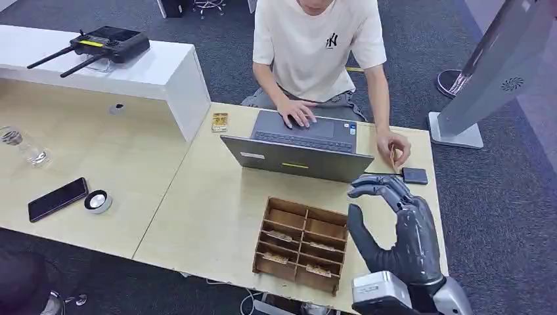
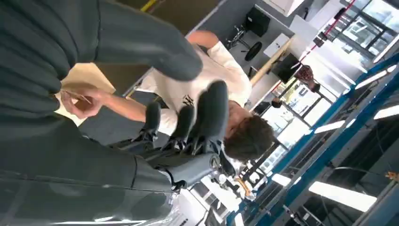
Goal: Pass the card to the sensor for recognition and then transmit it.
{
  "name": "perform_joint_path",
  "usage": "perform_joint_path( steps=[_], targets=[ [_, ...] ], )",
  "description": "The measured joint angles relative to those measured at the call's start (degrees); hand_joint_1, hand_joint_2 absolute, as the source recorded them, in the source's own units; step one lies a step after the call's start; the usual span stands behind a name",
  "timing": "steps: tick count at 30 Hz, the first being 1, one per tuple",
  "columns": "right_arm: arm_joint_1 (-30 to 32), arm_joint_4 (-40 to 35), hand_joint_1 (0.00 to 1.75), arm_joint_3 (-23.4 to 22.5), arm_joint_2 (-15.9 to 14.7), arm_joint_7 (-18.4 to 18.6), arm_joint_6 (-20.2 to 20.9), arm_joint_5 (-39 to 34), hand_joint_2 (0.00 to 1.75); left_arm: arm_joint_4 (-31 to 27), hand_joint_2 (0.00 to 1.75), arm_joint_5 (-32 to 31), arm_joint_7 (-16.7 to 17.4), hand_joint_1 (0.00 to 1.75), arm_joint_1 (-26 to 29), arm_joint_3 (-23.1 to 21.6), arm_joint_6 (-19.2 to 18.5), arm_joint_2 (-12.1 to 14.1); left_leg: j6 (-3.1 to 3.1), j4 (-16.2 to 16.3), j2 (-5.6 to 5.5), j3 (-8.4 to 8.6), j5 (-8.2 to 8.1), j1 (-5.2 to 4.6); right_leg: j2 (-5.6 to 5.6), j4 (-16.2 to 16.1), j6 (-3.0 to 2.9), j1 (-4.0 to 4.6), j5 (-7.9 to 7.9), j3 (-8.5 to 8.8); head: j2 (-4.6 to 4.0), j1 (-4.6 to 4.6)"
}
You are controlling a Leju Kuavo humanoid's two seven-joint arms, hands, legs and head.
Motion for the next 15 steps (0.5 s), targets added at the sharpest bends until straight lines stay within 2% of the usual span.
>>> perform_joint_path(
  steps=[1, 2, 3, 4, 5, 6, 8, 9, 10, 11, 12, 15],
  targets=[
    [0.6, 0.0, 1.47, 0.7, -0.9, 0.1, 0.1, 1.2, 1.75, 0.1, 0.00, 0.3, 0.0, 0.00, 0.0, 0.2, 0.3, -0.1, 0.00, 0.0, 0.00, 0.00, 0.00, 0.00, 0.00, 0.0, 0.00, 0.00, 0.00, 0.00, 0.00, -0.02],
    [1.1, 0.0, 1.15, 1.3, -1.7, 0.3, 0.4, 2.3, 1.75, 0.2, 0.00, 0.4, 0.0, 0.00, 0.1, 0.3, 0.4, -0.2, 0.00, 0.0, 0.00, -0.01, 0.00, 0.00, 0.00, 0.0, 0.00, 0.00, 0.00, 0.00, 0.00, 0.00],
    [1.5, 0.2, 1.05, 2.3, -2.6, 0.9, 0.8, 3.7, 1.75, 0.2, 0.00, 0.6, 0.0, 0.00, 0.1, 0.6, 0.5, -0.2, 0.00, 0.0, 0.00, -0.02, 0.00, 0.00, 0.00, 0.0, 0.00, 0.00, 0.00, 0.00, 0.00, -0.02],
    [1.6, 0.4, 1.05, 3.2, -3.4, 1.4, 1.1, 4.7, 1.75, 0.3, 0.00, 0.9, 0.0, 0.00, 0.0, 0.8, 0.7, -0.3, 0.00, 0.0, 0.00, -0.02, 0.00, 0.00, 0.00, 0.0, 0.00, 0.00, 0.00, 0.00, 0.00, 0.00],
    [1.5, 0.9, 0.75, 4.2, -4.1, 2.0, 1.4, 5.8, 1.75, 0.4, 0.00, 0.9, 0.0, 0.00, 0.0, 1.0, 0.8, -0.4, 0.00, 0.0, 0.00, -0.02, 0.00, 0.00, 0.01, 0.0, 0.00, 0.00, 0.00, 0.00, 0.00, -0.02],
    [1.5, 1.6, 0.75, 5.4, -4.8, 2.6, 1.7, 6.7, 1.75, 0.6, 0.00, 1.0, 0.0, 0.00, 0.0, 1.1, 0.9, -0.5, 0.00, 0.0, 0.00, -0.01, 0.00, 0.00, 0.00, 0.0, 0.00, 0.00, 0.00, 0.00, 0.00, -0.02],
    [1.4, 3.1, 0.59, 7.5, -5.7, 3.2, 1.7, 7.3, 1.75, 0.8, 0.00, 1.3, 0.0, 0.00, 0.0, 1.2, 1.0, -0.7, 0.00, 0.0, -0.01, -0.02, 0.00, 0.00, -0.02, 0.0, 0.00, 0.00, 0.00, 0.00, 0.00, -0.02],
    [1.4, 3.6, 0.59, 8.3, -6.1, 3.3, 1.7, 7.5, 1.75, 0.9, 0.00, 1.3, 0.0, 0.00, 0.0, 1.2, 1.0, -0.7, 0.00, 0.0, -0.01, -0.02, 0.00, 0.00, -0.02, 0.0, 0.00, 0.00, 0.00, 0.00, 0.00, 0.00],
    [1.3, 4.1, 0.66, 8.8, -6.3, 3.3, 1.7, 7.7, 1.75, 1.0, 0.00, 1.4, 0.0, 0.00, 0.0, 1.3, 1.1, -0.8, 0.00, 0.0, -0.01, -0.02, 0.00, 0.00, -0.01, 0.0, 0.00, 0.00, 0.00, 0.00, 0.00, -0.02],
    [1.1, 4.5, 0.94, 9.4, -6.6, 3.9, 1.9, 8.0, 1.75, 1.0, 0.00, 1.4, 0.0, 0.00, 0.0, 1.4, 1.1, -0.8, 0.00, 0.0, -0.01, -0.02, 0.00, 0.00, -0.01, 0.0, 0.00, 0.00, 0.00, 0.00, 0.00, -0.02],
    [0.7, 5.1, 1.33, 10.0, -6.8, 4.6, 2.2, 8.8, 1.75, 1.1, 0.00, 1.4, 0.0, 0.00, -0.1, 1.4, 1.2, -0.8, 0.00, 0.0, 0.02, -0.01, 0.00, 0.00, 0.01, 0.0, 0.00, 0.00, 0.01, -0.01, 0.00, -0.02],
    [-0.6, 7.5, 1.26, 12.3, -7.3, 6.7, 2.0, 12.7, 1.75, 1.3, 0.00, 1.6, 0.0, 0.00, -0.2, 1.4, 1.2, -0.9, 0.00, 0.0, 0.01, -0.01, 0.00, 0.00, 0.00, 0.0, 0.00, 0.00, 0.00, 0.00, 0.00, 0.00]
  ],
)
